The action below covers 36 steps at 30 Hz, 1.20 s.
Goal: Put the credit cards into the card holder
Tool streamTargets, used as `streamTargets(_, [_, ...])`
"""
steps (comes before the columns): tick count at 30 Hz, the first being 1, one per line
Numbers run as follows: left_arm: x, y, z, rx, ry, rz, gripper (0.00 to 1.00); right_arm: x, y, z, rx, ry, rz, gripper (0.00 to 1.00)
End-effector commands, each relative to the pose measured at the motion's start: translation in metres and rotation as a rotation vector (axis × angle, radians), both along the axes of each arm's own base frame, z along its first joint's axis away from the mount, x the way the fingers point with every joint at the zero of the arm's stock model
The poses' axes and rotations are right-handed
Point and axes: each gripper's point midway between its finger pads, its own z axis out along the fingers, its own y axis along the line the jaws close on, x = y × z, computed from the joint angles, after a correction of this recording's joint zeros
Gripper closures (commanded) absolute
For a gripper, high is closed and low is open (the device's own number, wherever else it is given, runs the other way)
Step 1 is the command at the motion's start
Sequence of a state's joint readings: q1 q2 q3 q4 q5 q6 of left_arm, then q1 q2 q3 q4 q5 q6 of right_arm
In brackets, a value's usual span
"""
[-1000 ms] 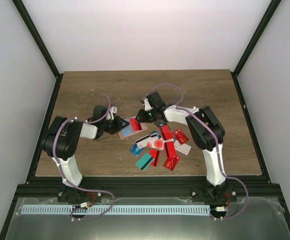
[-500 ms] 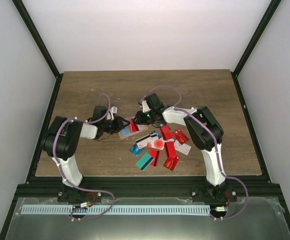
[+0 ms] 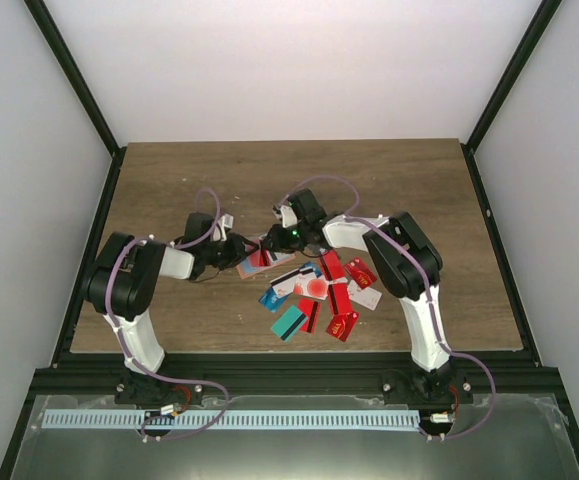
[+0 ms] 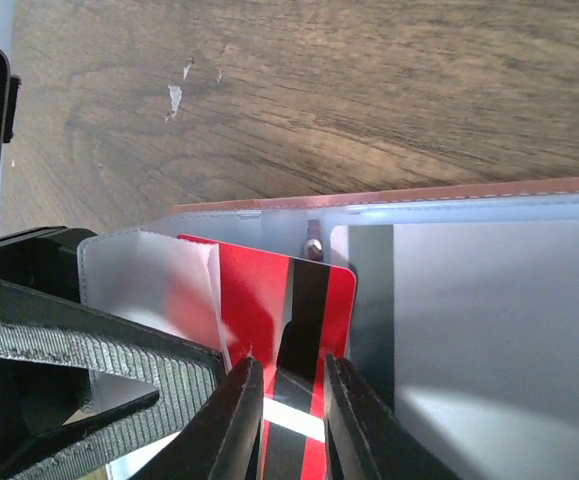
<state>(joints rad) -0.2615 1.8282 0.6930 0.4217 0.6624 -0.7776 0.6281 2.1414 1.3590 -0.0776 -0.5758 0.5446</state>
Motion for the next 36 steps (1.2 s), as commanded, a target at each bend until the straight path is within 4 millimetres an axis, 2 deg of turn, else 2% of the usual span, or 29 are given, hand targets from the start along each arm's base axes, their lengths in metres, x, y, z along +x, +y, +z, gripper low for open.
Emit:
streamTargets(1, [-0.007, 0.000, 0.005, -0.029, -0.013, -0.007, 0.76, -0.013, 0.005, -0.018, 0.004, 0.062, 0.022, 0.80])
streamTargets(6, [-0.014, 0.005, 0.002, -0.021, -0.008, 0.010, 0.76, -0.018, 0.009, -0.020, 0.033, 0.084, 0.037, 0.82])
streamTargets(13, [-0.018, 0.010, -0.001, -0.024, 0.002, 0.026, 0.77, -0.018, 0.016, -0.013, 0.088, 0.093, 0.057, 0.84])
streamTargets(18, [-0.018, 0.011, 0.000, -0.030, 0.000, 0.031, 0.81, -0.021, 0.021, -0.011, 0.125, 0.108, 0.075, 0.85])
streamTargets(24, [-0.016, 0.012, 0.008, -0.036, -0.018, 0.037, 0.94, -0.026, 0.025, -0.008, 0.169, 0.128, 0.100, 0.87])
streamTargets(27, [-0.014, 0.015, 0.010, 0.001, -0.015, 0.037, 0.96, -0.026, 0.024, -0.001, 0.175, 0.106, 0.109, 0.87])
streamTargets(31, [-0.014, 0.022, 0.006, 0.116, 0.021, 0.011, 0.96, -0.015, 0.013, 0.016, 0.121, 0.020, 0.074, 0.87])
streamTargets(36, [-0.017, 0.038, 0.005, 0.295, 0.060, -0.028, 0.96, 0.005, -0.023, 0.031, -0.029, -0.126, -0.043, 0.80])
